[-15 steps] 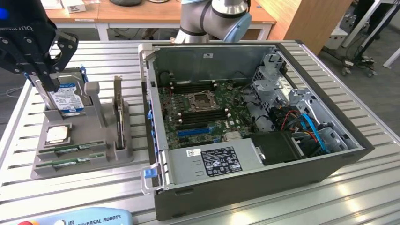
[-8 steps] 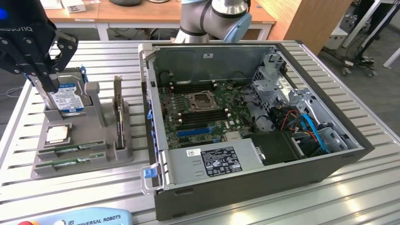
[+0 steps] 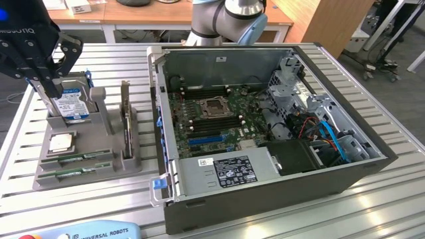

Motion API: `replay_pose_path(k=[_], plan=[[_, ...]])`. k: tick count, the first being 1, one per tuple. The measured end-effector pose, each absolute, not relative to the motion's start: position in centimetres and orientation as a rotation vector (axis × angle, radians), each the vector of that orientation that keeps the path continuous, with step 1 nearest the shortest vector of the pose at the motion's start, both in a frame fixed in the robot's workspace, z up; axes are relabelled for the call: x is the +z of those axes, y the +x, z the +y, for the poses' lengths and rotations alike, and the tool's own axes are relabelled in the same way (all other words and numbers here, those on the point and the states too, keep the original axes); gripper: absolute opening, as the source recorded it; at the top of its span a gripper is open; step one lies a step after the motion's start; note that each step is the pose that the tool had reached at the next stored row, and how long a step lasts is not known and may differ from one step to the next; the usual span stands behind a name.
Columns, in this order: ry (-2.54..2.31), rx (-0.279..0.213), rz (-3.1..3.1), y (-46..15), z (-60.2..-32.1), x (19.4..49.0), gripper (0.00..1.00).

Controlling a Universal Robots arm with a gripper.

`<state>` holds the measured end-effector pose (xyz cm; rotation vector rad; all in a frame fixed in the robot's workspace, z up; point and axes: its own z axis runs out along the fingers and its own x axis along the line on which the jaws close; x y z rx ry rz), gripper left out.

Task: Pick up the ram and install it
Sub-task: 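Pick up the ram and move it above insertion slot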

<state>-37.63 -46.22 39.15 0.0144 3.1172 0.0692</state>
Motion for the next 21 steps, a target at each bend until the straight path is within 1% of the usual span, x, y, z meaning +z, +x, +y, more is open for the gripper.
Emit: replay_pose_path(k=[7,21], plan=[[-0.032,0.070,3.118,-37.63,-46.22,39.16,0.10],[-0.280,0.072,3.109,-37.63,-46.21,39.15,0.10]])
